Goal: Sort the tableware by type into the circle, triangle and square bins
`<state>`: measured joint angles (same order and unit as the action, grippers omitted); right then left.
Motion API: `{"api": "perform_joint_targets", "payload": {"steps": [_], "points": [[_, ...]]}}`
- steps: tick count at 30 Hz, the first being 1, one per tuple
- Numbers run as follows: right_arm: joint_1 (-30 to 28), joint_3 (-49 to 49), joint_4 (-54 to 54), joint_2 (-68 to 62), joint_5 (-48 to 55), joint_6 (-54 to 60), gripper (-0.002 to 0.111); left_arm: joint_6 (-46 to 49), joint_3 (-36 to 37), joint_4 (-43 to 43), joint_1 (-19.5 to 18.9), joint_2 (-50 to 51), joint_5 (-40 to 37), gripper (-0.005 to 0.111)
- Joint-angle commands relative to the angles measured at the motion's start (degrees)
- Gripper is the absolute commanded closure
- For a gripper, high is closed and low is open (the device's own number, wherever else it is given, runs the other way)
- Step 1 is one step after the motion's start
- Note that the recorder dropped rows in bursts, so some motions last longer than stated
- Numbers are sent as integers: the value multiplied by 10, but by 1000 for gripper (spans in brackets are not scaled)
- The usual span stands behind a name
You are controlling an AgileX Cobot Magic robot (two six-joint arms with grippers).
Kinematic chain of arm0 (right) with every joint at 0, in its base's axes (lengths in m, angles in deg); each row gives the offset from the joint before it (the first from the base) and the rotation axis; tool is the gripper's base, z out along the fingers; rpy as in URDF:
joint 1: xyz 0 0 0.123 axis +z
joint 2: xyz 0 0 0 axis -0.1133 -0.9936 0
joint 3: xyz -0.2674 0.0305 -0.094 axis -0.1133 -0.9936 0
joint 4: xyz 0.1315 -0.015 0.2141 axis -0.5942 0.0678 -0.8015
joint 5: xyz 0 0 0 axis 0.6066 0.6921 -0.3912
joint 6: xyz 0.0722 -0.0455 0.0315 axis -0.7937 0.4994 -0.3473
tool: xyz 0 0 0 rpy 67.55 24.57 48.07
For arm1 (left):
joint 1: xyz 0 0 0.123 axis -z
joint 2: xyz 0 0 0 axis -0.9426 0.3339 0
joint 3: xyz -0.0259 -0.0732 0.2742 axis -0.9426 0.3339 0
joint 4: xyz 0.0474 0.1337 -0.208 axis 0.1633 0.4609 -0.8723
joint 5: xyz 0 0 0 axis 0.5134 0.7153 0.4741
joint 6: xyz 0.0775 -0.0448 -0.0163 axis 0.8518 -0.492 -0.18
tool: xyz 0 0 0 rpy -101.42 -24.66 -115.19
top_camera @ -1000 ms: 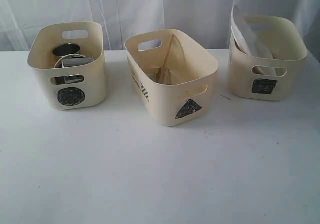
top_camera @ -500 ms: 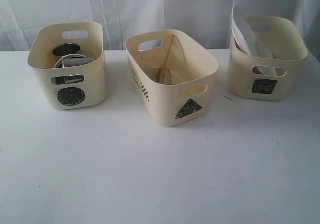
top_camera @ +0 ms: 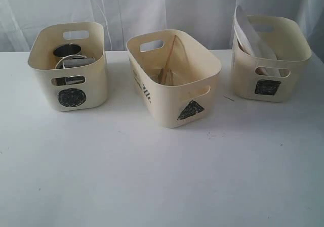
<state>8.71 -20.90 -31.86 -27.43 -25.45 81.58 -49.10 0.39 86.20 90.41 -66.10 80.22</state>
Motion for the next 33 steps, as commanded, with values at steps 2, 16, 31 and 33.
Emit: {"api": "perform_joint_targets", "payload": {"steps": [2, 16, 31, 33], "points": [[1, -3, -30, 4, -3, 60, 108, -1, 3, -1, -1, -3, 2, 107], [1, -3, -32, 4, -2, 68, 108, -1, 3, -1, -1, -3, 2, 107], [1, -3, -32, 4, -2, 68, 108, -1, 3, -1, -1, -3, 2, 107], [1, -3, -32, 4, -2, 68, 108, -1, 3, -1, -1, -3, 2, 107]]}}
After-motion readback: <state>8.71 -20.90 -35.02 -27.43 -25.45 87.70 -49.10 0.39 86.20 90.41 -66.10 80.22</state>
